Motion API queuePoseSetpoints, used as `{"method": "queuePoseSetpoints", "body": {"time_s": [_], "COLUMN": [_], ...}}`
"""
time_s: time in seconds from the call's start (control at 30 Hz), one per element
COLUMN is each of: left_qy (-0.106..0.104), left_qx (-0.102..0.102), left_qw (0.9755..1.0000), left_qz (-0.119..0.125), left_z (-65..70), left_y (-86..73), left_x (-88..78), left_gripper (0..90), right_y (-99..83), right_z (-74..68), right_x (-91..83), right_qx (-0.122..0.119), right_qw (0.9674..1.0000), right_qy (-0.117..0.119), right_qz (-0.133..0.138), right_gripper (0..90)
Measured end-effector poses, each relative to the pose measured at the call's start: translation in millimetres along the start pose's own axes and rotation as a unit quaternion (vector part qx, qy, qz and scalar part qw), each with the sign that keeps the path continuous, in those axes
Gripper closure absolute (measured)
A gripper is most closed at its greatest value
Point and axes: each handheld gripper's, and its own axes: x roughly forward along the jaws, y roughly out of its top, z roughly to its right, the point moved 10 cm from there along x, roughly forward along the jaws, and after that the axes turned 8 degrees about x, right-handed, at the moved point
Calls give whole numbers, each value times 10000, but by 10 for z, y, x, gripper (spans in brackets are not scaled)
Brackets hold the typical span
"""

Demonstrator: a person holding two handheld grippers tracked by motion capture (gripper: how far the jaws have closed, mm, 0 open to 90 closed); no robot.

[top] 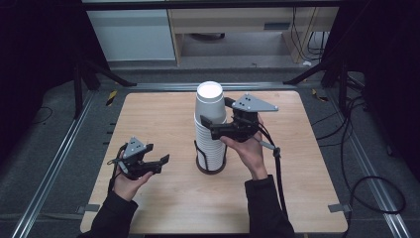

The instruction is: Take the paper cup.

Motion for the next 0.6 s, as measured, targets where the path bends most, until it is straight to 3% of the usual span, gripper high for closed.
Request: {"method": "queuePoseSetpoints", "body": {"time_s": [0.27, 0.6], "left_qy": [-12, -44], "left_qx": [19, 30], "left_qw": [10000, 10000], "left_qz": [-26, -49], "left_z": [19, 44], "left_y": [0, -4], "left_x": [22, 39], "left_gripper": [242, 242], "right_y": [-51, -74], "right_z": [24, 7], "right_x": [207, 265], "right_qx": [-39, -100], "right_qw": [9999, 9997], "right_qy": [-94, -154], "right_qz": [-111, -135], "right_gripper": [51, 59]}}
